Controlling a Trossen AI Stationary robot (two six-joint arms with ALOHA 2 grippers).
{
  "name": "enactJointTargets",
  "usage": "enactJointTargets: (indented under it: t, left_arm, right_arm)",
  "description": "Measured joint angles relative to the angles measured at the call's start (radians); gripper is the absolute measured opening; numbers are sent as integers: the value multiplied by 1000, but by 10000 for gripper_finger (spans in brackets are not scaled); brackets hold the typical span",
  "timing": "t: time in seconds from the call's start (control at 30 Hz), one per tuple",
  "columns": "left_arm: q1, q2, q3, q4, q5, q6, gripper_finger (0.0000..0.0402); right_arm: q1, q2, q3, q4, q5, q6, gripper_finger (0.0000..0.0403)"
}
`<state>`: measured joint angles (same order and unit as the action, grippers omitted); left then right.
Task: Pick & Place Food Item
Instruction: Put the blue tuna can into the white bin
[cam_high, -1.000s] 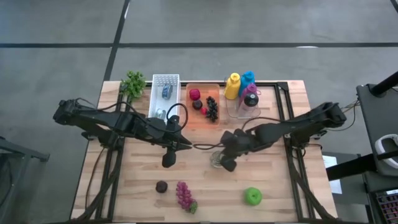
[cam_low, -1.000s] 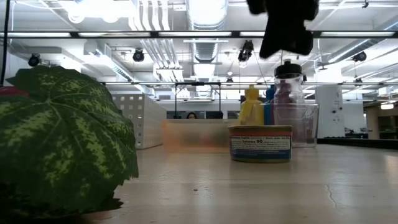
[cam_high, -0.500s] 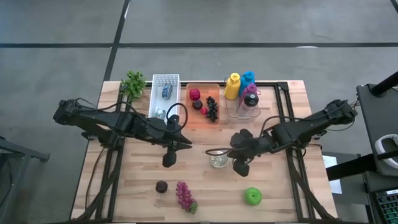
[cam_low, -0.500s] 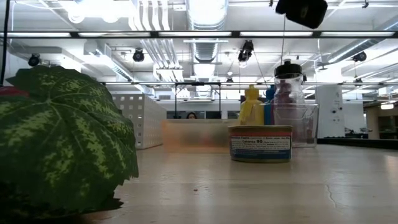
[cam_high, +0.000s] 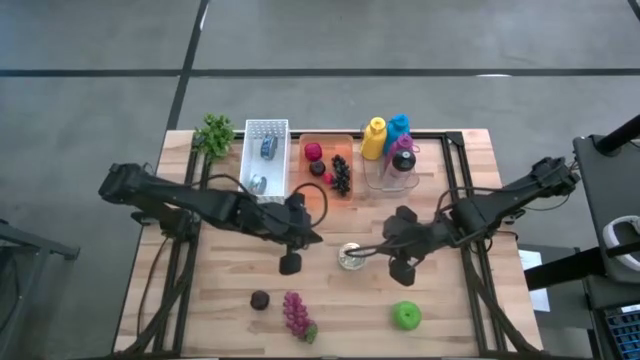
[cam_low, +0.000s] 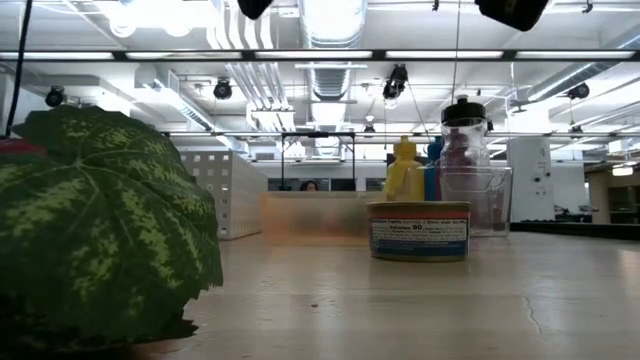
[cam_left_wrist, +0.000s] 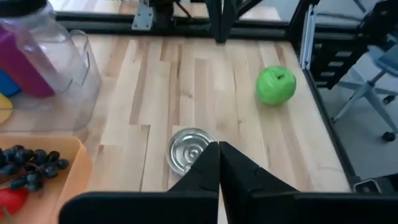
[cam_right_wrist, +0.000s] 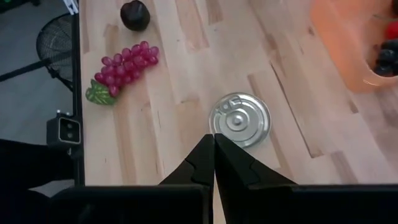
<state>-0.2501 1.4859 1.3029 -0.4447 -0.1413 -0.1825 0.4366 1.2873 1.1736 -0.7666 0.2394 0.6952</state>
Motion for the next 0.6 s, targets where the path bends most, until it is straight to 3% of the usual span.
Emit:
enactJointTargets:
  t: [0.37,0.6]
  left_arm:
    - [0,127,0,29,-43,-18,4]
    - [0,232,0,37,-46,-199,3]
  right_arm:
    - [26,-53,-1,-44,0,-21,8]
    - [42,-98,-3,-53,24,-22,8]
